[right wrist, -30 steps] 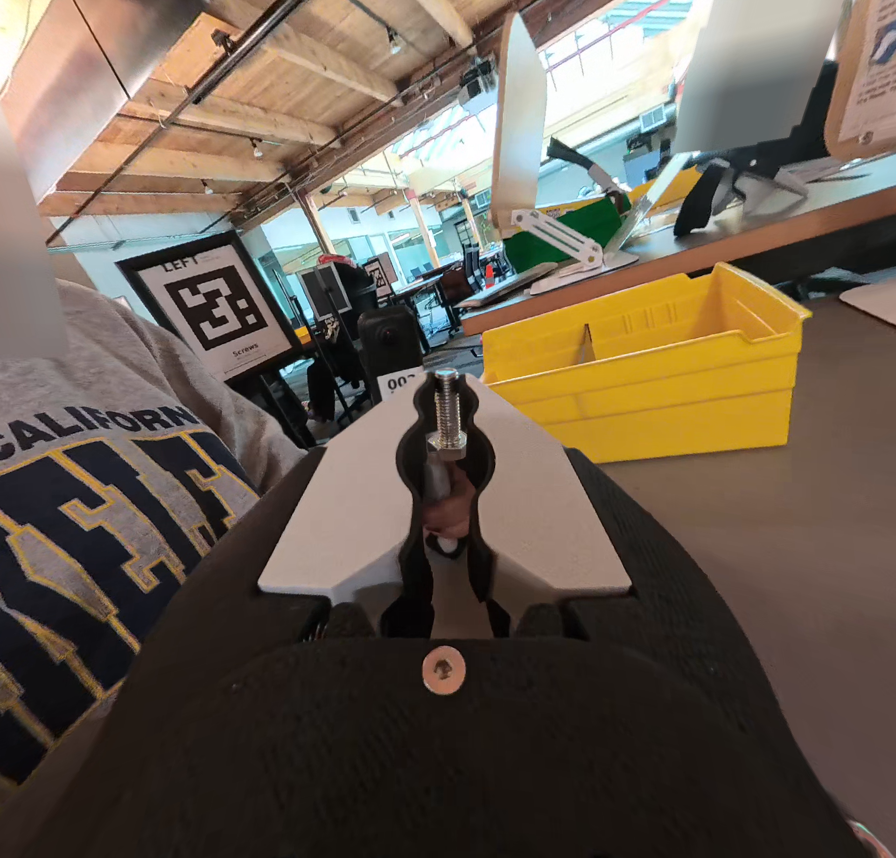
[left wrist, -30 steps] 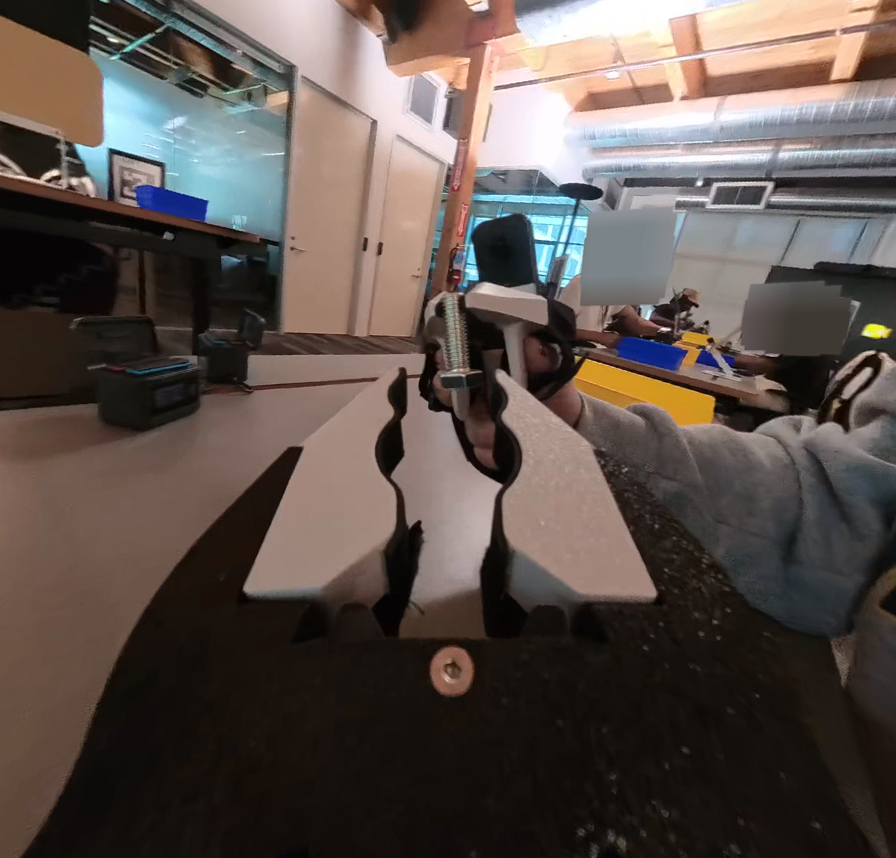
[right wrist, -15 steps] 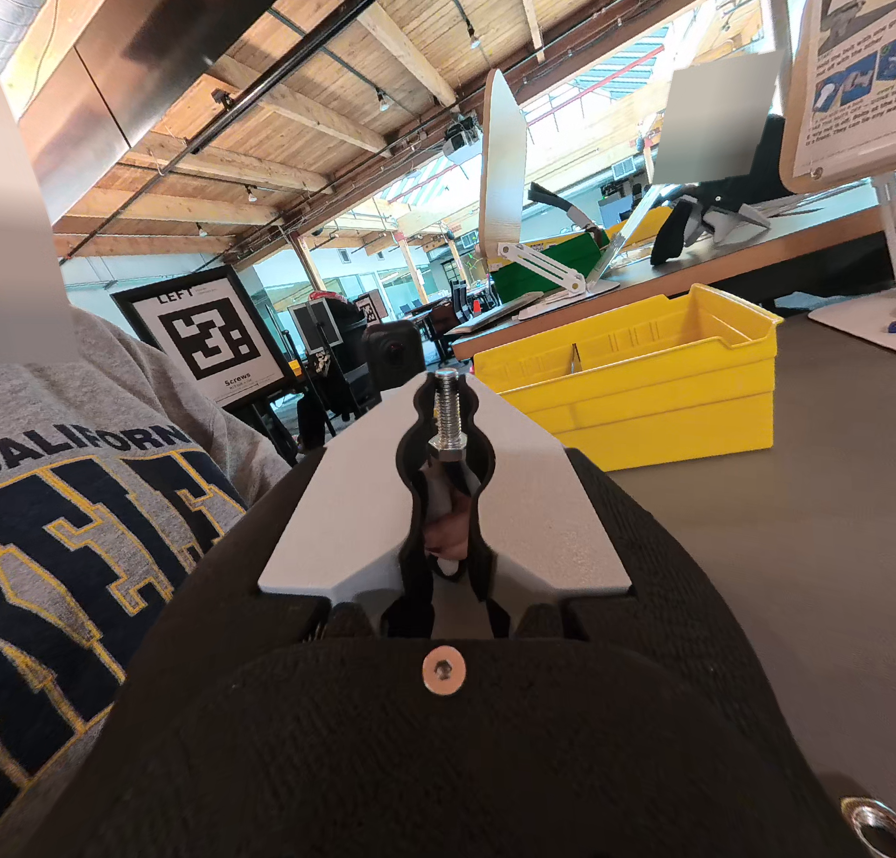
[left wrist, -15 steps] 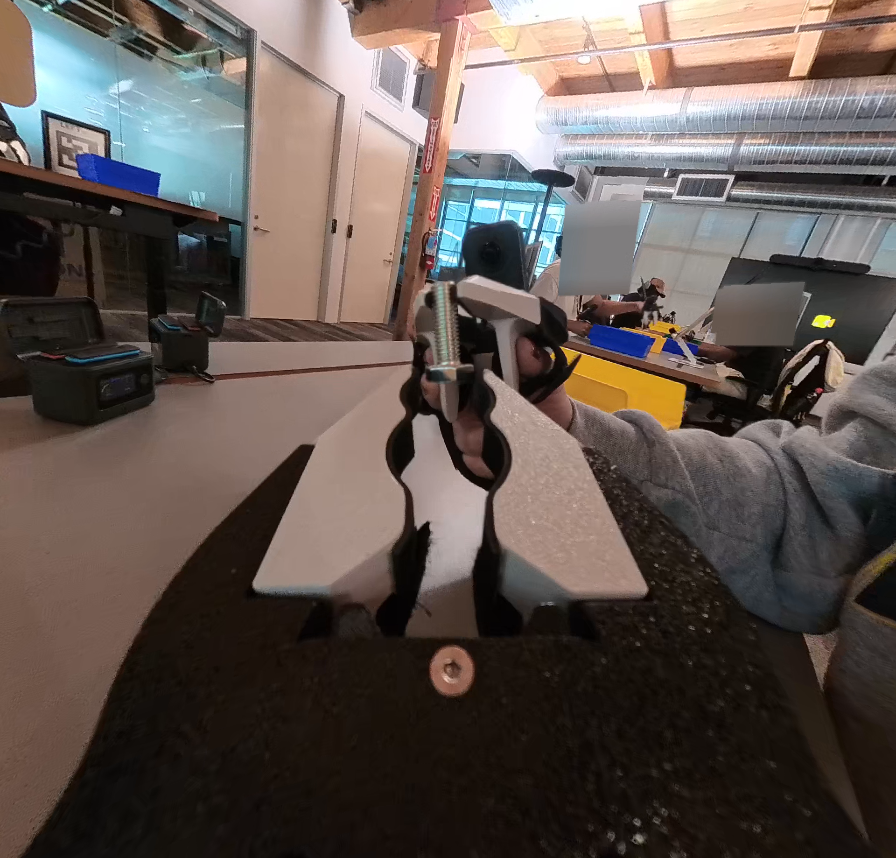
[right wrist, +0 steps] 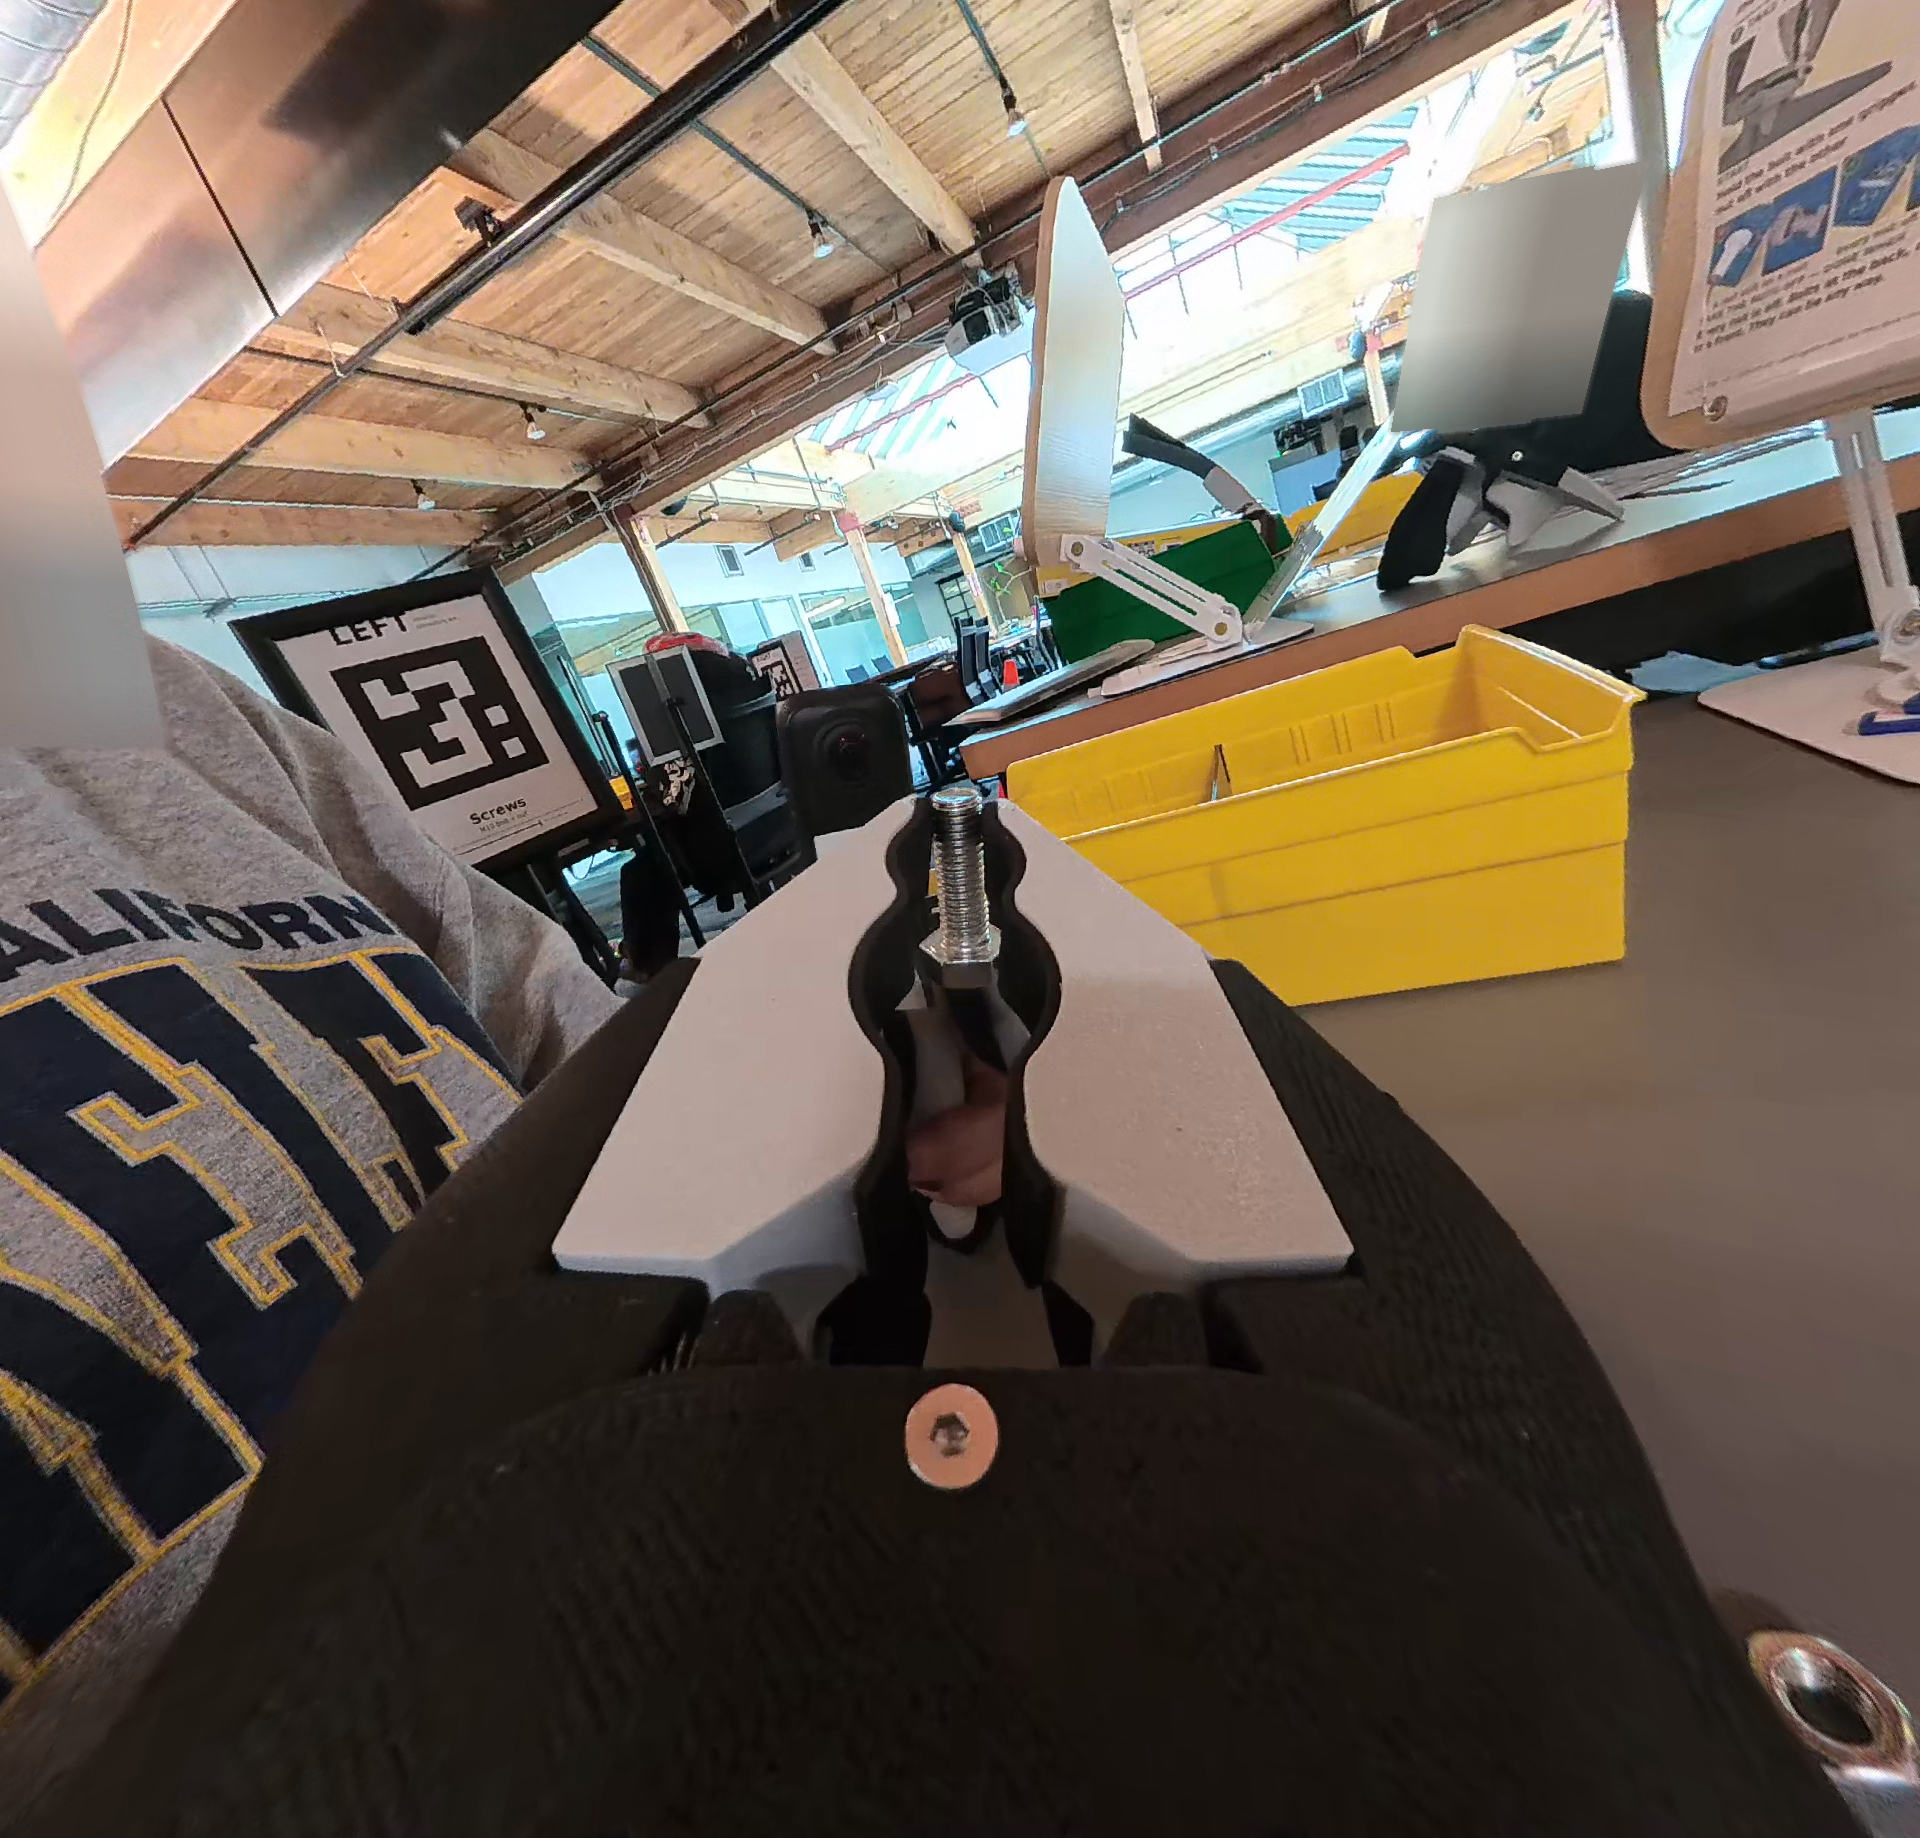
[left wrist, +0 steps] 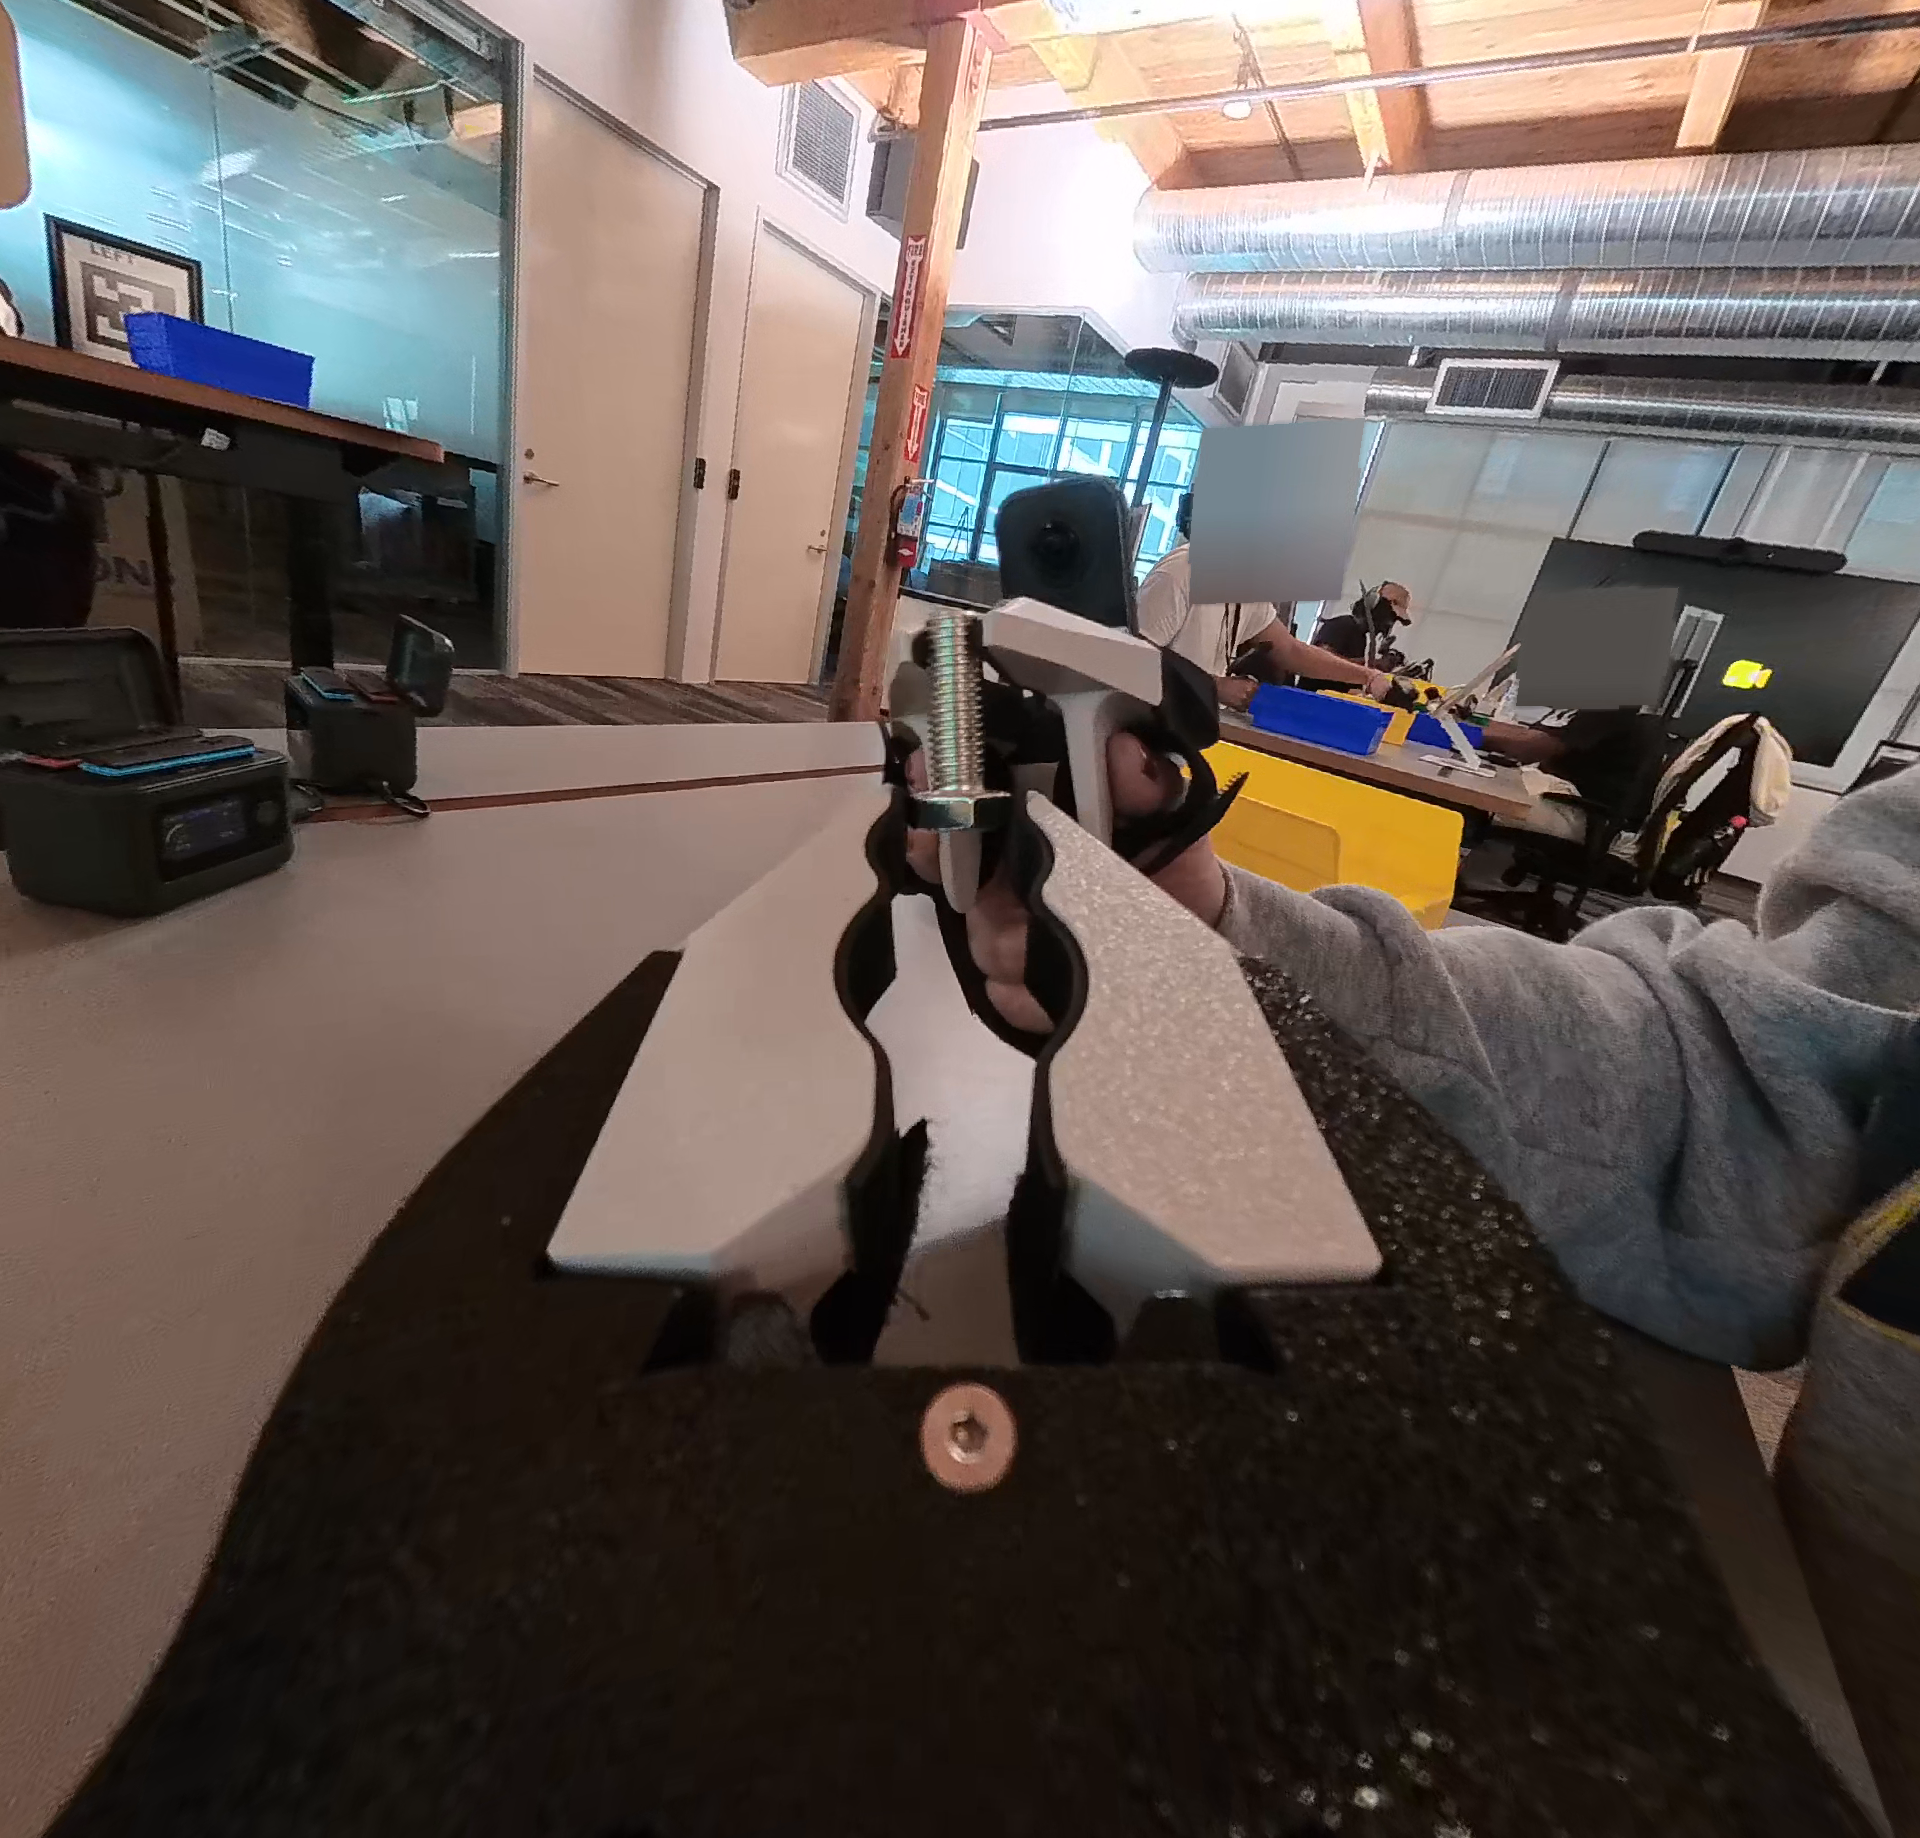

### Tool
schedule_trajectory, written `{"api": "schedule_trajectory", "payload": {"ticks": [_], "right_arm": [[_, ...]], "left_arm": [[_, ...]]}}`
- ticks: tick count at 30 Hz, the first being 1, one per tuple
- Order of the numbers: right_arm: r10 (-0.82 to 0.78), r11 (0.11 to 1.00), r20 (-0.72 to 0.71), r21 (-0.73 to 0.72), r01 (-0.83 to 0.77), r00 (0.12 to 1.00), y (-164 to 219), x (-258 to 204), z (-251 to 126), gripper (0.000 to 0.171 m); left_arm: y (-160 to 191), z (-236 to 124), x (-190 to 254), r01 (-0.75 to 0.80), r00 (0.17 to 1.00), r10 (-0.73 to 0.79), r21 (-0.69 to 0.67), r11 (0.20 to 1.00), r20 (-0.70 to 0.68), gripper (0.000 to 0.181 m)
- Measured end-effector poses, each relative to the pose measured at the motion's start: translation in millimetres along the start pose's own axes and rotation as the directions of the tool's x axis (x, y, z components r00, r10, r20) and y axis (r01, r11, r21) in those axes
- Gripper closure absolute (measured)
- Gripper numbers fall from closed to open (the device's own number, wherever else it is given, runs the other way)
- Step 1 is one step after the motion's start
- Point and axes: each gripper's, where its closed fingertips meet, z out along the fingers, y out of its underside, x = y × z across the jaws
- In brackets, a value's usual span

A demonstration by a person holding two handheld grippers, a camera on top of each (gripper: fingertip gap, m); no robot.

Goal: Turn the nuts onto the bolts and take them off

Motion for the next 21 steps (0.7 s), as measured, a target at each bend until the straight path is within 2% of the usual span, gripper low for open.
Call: {"api": "schedule_trajectory", "payload": {"ticks": [10, 12, 14, 15, 17, 19, 21], "right_arm": [[-0.033, 0.999, -0.028, 0.010, 0.033, 0.999, -2.1, 1.1, -12.7, 0.162], [-0.064, 0.997, -0.088, 0.044, 0.068, 0.994, -10.6, 8.2, -23.9, 0.152], [-0.097, 0.994, -0.230, 0.027, 0.105, 0.968, -13.4, 29.8, -42.9, 0.148], [-0.119, 0.993, -0.329, -0.023, 0.118, 0.937, -9.3, 46.4, -54.7, 0.148], [-0.210, 0.965, -0.498, -0.244, 0.096, 0.841, 15.5, 79.8, -79.5, 0.145], [-0.303, 0.879, -0.547, -0.477, 0.007, 0.780, 48.0, 99.9, -98.1, 0.144], [-0.367, 0.776, -0.541, -0.627, -0.072, 0.756, 74.2, 111.7, -107.8, 0.143]], "left_arm": [[5.3, 7.2, -0.5, -0.085, 0.995, 0.087, -0.035, 0.996, 0.050, 0.165], [5.2, 7.1, -6.1, -0.099, 0.992, 0.102, -0.041, 0.994, 0.077, 0.165], [4.6, 7.1, -15.7, -0.119, 0.986, 0.124, -0.049, 0.992, 0.114, 0.165], [3.5, 7.7, -22.2, -0.135, 0.980, 0.141, -0.053, 0.989, 0.140, 0.165], [1.0, 11.2, -35.0, -0.170, 0.967, 0.178, -0.060, 0.984, 0.182, 0.165], [-1.0, 19.1, -44.2, -0.198, 0.960, 0.206, -0.059, 0.978, 0.191, 0.165], [1.5, 28.6, -54.4, -0.213, 0.955, 0.222, -0.068, 0.975, 0.197, 0.165]]}}
